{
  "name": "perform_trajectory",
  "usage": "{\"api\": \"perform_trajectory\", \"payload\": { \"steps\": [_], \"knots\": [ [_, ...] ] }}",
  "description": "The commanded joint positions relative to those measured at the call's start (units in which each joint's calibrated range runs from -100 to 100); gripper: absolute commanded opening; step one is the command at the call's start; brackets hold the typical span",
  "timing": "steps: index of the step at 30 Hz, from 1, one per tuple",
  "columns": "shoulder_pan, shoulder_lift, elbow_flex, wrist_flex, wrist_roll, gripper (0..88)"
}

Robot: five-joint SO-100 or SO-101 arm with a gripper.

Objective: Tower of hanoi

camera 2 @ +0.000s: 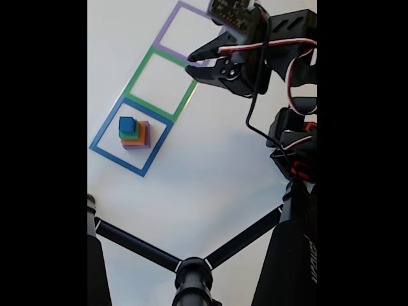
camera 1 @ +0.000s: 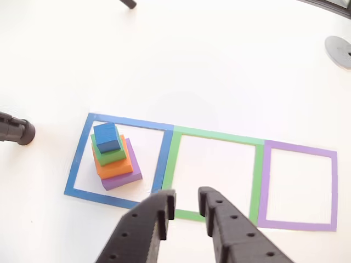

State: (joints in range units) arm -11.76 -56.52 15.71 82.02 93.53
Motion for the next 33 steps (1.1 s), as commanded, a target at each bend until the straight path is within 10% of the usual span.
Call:
{"api": "perform_trajectory", "payload": {
  "steps": [1, 19, 25, 33],
  "knots": [
    [4.6, 0.1, -8.6, 6.6, 0.9, 0.2],
    [15.4, 0.8, -14.4, 10.4, 2.2, 0.1],
    [16.6, 1.3, -13.9, 9.2, -3.8, 0.1],
    [16.5, -4.6, 6.6, -2.8, -23.6, 0.0]
  ]
}}
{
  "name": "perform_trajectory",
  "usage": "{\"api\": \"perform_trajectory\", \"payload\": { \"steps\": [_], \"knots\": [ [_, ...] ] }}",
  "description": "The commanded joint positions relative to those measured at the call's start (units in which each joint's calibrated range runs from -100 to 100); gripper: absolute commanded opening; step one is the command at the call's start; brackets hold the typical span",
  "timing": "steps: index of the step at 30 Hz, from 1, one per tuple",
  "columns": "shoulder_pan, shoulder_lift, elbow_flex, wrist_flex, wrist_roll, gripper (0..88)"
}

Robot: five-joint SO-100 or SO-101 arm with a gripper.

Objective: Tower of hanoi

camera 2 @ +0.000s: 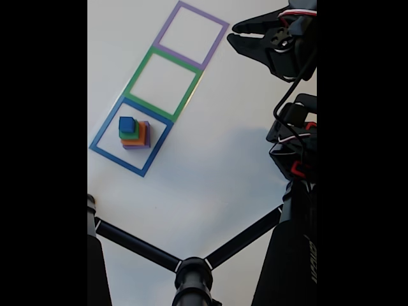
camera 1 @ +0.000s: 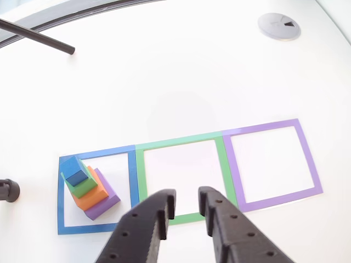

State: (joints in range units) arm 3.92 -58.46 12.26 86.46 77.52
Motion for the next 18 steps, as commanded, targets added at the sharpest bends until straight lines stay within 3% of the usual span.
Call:
{"api": "perform_trajectory", "payload": {
  "steps": [1, 4, 9, 18],
  "knots": [
    [0.6, -3.7, 14.3, -9.6, -10.1, 0.0],
    [-0.3, -7.1, 25.4, -17.6, -18.8, 0.0],
    [-2.1, -14.6, 41.6, -26.0, -25.4, 0.0],
    [-2.7, -27.6, 67.3, -37.5, -49.9, 0.0]
  ]
}}
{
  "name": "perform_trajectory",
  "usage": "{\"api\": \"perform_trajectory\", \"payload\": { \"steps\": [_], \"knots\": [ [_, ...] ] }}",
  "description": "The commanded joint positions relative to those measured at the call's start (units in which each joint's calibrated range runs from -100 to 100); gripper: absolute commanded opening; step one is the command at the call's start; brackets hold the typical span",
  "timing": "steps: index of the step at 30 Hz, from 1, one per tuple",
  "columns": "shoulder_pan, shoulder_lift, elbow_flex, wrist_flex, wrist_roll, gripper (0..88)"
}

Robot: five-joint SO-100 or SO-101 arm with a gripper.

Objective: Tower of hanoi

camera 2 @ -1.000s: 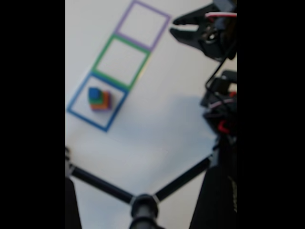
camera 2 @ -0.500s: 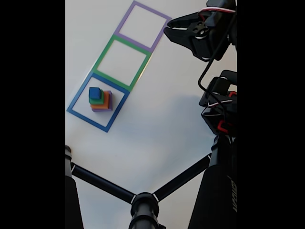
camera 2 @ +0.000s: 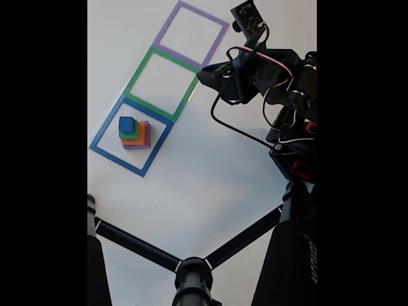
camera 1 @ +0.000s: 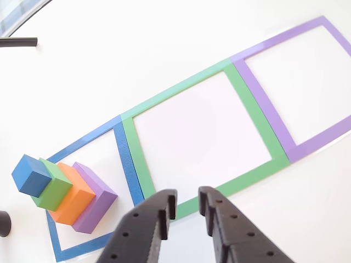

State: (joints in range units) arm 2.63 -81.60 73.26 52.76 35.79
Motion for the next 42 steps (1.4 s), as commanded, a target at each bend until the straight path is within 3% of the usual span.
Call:
{"api": "perform_trajectory", "payload": {
  "steps": [1, 5, 7, 13, 20, 27, 31, 36, 42],
  "knots": [
    [-1.8, -5.2, 8.1, -4.3, -10.3, 0.0],
    [-2.7, -8.0, 14.7, -6.3, -21.2, 0.0],
    [-2.7, -9.4, 17.2, -6.4, -29.6, 0.0],
    [-2.2, -12.8, 23.7, -5.0, -63.6, 0.0],
    [-3.9, -18.2, 25.9, 4.5, -86.1, 0.0],
    [-3.0, -18.3, 24.7, 7.8, -94.2, 0.0],
    [0.1, -18.3, 24.2, 8.9, -104.0, 0.0],
    [0.1, -18.3, 24.1, 9.1, -104.7, 0.0],
    [0.0, -18.3, 24.2, 9.3, -99.3, 0.2]
  ]
}}
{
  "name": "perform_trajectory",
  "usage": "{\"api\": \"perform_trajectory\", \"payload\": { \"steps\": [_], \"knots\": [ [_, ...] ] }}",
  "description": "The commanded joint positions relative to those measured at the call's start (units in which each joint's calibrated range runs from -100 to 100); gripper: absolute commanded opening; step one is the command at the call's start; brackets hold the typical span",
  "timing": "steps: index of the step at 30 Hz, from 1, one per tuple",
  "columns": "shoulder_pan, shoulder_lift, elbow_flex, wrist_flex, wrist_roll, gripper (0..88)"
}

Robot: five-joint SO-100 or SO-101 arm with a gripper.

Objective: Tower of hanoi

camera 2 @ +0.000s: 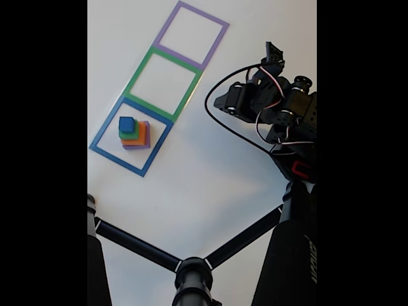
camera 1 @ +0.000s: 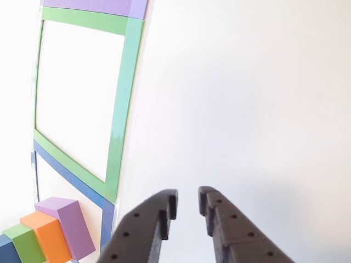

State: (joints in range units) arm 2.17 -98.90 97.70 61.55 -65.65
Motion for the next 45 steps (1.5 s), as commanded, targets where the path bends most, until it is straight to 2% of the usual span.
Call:
{"api": "perform_trajectory", "payload": {
  "steps": [1, 4, 6, 8, 9, 12, 17, 18, 19, 21, 25, 45],
  "knots": [
    [0.4, -1.0, -0.2, 0.5, 2.2, 0.4],
    [0.5, -1.0, -0.1, -0.1, 6.7, 2.0],
    [0.5, -1.0, -0.2, 0.9, 7.6, 0.0],
    [0.7, -1.0, -0.5, 1.9, 6.1, 0.0],
    [0.9, -1.0, -0.6, 1.9, 4.9, 0.0],
    [1.1, -1.0, -0.8, 2.2, -2.7, 0.0],
    [1.7, -1.0, -0.8, 2.3, -5.3, 0.0],
    [2.0, -1.0, -0.9, 2.4, -7.6, 0.0],
    [2.1, -1.0, -0.9, 2.6, -12.0, 0.0],
    [2.1, -1.0, -0.9, 2.7, -15.1, 0.0],
    [2.1, -1.0, -0.9, 2.7, -11.9, 0.0],
    [1.1, -1.0, -0.9, 2.5, -9.0, 0.1]
  ]
}}
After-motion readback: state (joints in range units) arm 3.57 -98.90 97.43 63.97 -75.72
